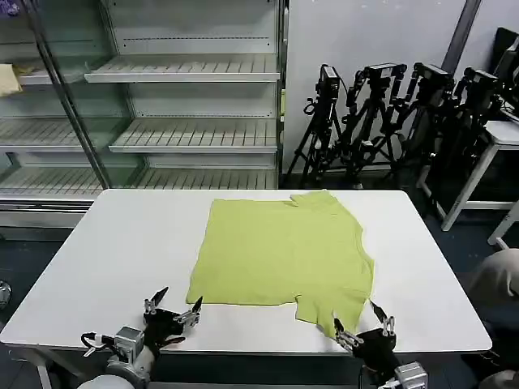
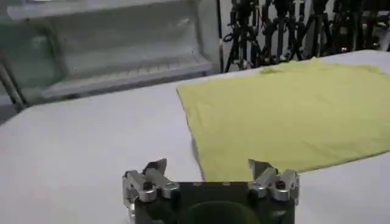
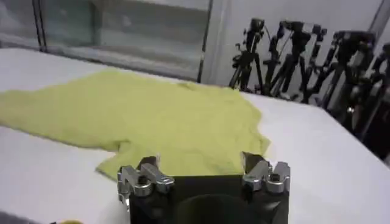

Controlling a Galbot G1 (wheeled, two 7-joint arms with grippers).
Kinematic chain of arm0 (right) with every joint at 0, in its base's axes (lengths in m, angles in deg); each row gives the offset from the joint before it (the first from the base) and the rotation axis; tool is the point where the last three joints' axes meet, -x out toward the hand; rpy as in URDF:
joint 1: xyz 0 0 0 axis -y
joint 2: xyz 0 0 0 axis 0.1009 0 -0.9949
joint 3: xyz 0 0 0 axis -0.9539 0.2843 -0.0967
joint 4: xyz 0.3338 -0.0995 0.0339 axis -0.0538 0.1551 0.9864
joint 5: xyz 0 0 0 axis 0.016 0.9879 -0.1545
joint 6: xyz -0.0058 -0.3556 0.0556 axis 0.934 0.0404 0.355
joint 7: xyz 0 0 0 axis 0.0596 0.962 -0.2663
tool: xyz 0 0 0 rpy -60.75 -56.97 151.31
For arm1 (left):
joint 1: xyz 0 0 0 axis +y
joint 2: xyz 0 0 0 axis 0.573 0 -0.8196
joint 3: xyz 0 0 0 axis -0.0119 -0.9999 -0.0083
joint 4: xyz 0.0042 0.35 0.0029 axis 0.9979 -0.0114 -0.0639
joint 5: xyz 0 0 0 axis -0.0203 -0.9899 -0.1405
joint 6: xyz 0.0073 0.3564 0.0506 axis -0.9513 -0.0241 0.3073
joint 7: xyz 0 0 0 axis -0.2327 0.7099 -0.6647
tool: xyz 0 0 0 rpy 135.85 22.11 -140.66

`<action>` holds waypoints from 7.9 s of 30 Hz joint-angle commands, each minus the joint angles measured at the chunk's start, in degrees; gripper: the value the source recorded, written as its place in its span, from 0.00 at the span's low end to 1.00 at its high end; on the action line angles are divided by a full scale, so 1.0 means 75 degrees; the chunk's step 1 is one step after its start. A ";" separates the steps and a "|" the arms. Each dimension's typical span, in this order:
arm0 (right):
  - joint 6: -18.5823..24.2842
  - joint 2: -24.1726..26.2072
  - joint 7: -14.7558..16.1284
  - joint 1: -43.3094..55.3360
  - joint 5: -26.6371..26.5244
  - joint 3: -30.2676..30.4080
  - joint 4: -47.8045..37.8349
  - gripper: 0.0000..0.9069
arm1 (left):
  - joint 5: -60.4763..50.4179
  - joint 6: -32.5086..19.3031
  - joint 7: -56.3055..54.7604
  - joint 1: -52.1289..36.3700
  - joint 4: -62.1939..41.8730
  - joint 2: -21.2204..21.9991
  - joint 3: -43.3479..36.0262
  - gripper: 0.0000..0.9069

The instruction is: Fold and organize the clothes.

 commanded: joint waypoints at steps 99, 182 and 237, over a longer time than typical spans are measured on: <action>-0.0459 -0.0356 0.0706 0.5590 -0.1198 0.1117 -0.3721 0.00 | 0.1809 0.0238 -0.0588 -0.4555 -0.3686 0.0383 -0.1448 0.01; -0.1374 0.0152 0.1149 0.3826 -0.1675 -0.0280 -0.3031 0.00 | 0.1573 0.0472 -0.0002 -0.3301 -0.2929 -0.0154 -0.1181 0.01; -0.1644 0.0009 0.0702 0.2122 -0.0939 -0.1097 0.0238 1.00 | 0.1986 0.0424 -0.0182 -0.0840 0.0314 -0.1041 0.0768 1.00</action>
